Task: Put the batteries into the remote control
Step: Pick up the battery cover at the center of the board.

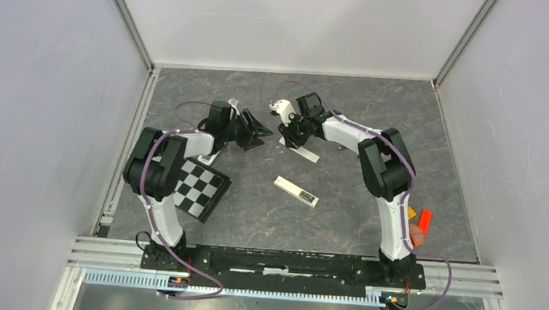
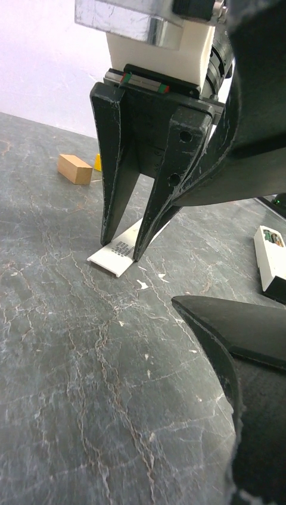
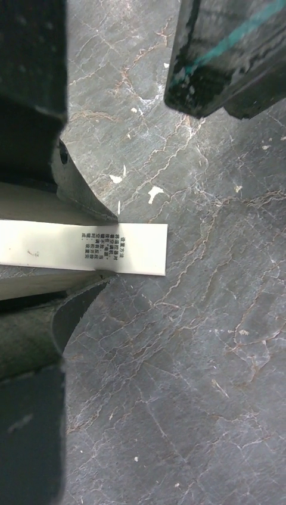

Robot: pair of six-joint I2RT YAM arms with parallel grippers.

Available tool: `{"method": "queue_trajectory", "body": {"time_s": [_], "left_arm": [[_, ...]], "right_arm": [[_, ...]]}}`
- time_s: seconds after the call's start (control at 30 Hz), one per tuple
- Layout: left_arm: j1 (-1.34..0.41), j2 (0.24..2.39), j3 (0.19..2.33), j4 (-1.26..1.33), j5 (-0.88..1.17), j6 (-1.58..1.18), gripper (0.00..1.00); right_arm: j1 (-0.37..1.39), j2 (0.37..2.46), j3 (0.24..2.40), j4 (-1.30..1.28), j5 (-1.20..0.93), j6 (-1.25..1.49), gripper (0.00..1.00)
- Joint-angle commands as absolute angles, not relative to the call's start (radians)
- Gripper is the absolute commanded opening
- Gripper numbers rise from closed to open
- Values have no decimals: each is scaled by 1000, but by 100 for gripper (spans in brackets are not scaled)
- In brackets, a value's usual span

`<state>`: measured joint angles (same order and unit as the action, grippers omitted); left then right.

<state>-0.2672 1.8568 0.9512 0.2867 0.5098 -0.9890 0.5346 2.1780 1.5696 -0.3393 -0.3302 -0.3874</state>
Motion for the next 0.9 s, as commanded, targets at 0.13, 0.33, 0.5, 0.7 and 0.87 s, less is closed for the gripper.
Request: {"method": "queue_trajectory", "body": {"time_s": [0.13,0.33,0.5,0.7,0.87], "left_arm": [[-292,1900,990,311,532,-975,63],[-318,1913,990,325,504,-966,63],[-330,1927,974,383,468,-964,62],[-339,1932,966,394,453,-942,60],[-346,1934,962,354,435,-927,59]], "right_arm": [[532,2110,1457,-290,-386,-391,36],[532,2073,1429,-258,-408,-383,36],[532,2056,1415,-253,-443,-380,36],[532,2039,1398,-258,-496,-392,36],[531,2026,1388,-254,-500,-399,38]]}}
